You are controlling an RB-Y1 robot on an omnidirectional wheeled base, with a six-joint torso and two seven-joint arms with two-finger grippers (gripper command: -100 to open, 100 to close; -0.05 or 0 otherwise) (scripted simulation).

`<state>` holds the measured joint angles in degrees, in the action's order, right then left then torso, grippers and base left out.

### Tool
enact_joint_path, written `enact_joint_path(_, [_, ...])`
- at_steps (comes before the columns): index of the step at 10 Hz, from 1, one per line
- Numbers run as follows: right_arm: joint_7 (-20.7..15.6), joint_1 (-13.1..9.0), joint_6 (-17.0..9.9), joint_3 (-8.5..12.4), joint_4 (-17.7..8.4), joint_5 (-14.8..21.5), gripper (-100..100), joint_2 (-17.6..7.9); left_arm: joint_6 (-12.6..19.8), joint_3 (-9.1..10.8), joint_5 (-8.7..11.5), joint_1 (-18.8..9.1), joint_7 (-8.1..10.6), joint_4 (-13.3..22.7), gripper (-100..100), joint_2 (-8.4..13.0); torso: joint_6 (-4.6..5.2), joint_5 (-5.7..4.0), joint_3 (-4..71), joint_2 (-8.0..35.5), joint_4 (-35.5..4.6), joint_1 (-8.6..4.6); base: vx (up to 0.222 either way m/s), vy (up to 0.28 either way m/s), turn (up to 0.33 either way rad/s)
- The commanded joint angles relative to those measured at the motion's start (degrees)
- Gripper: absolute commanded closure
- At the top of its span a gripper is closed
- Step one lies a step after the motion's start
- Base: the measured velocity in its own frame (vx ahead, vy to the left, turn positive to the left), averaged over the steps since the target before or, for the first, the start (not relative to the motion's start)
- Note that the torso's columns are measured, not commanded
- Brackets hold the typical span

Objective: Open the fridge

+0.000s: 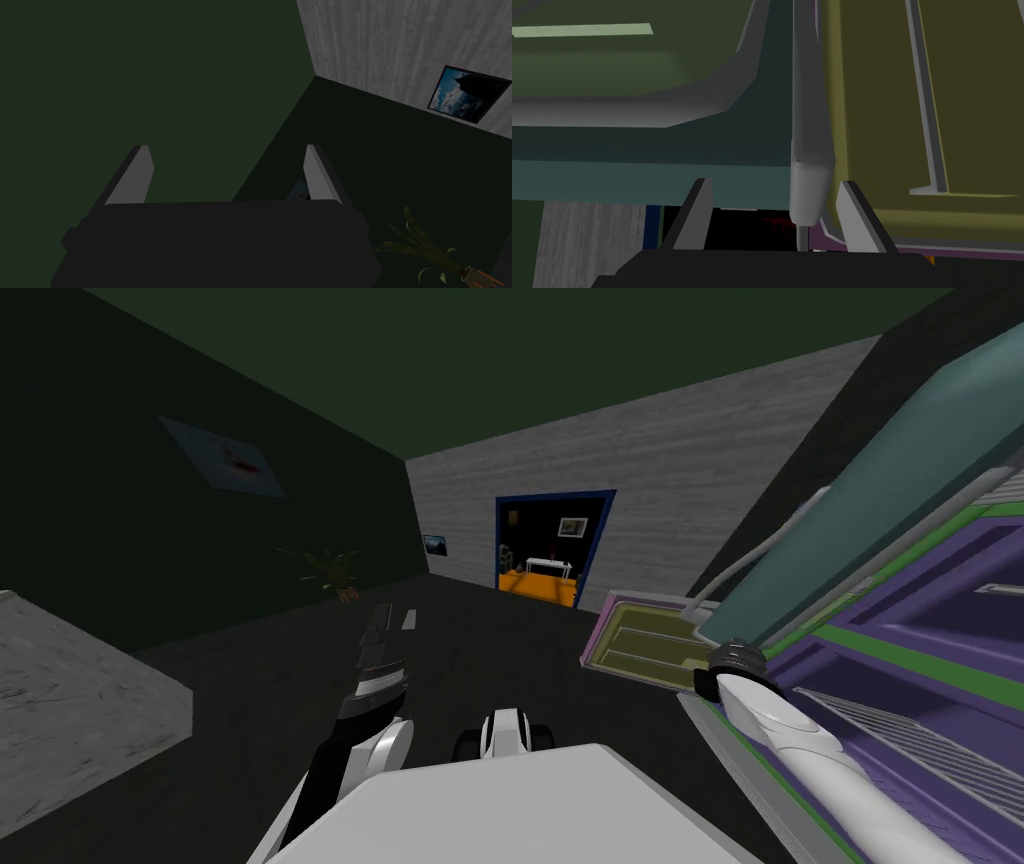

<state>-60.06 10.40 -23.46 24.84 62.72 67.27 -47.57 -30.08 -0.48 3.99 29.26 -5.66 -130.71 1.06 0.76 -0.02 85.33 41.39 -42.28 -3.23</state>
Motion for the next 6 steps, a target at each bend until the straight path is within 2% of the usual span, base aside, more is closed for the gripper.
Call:
enact_joint_path(1, [-0.8,-1.4,-3.7,3.4,-2.9,-0.4,100,-2.7,0.0,0.00,0.0,0.0,0.00,0.0,0,0.0,-0.07,0.25,-0.2,0.5,-0.3,-0.31,-0.116,-0.102,0.616])
enact_joint_path(2, [-0.5,-1.4,-3.4,3.4,-4.7,1.6,100,-2.7,0.0,0.00,0.0,0.0,0.00,0.0,0,0.0,0.32,0.22,-0.5,0.8,-0.3,-0.59,-0.061,-0.089,0.423])
enact_joint_path(3, [5.1,-5.3,1.6,0.8,-10.0,6.1,-100,-4.1,0.0,0.01,0.0,0.0,0.00,0.0,0,0.0,1.18,0.09,-0.7,1.1,-0.4,-0.28,0.032,0.087,0.190])
enact_joint_path(4, [4.8,-5.4,2.6,1.0,-10.4,5.5,-100,-5.3,0.0,0.01,0.0,0.0,0.00,0.0,0,0.0,1.10,0.00,-0.9,1.2,-0.3,1.05,0.081,0.169,-0.079])
enact_joint_path(5, [4.8,-5.4,2.6,1.0,-10.4,5.5,-100,-5.3,0.0,0.01,0.0,0.0,0.00,0.0,0,0.0,0.75,-0.06,-1.0,1.3,-0.2,2.02,0.055,0.125,-0.106])
enact_joint_path(6, [4.5,-5.5,3.5,1.3,-10.8,4.8,-100,-6.5,0.0,0.00,0.0,0.0,0.00,0.0,0,0.0,0.34,0.00,-1.1,1.4,-0.3,2.15,0.027,0.093,-0.025])
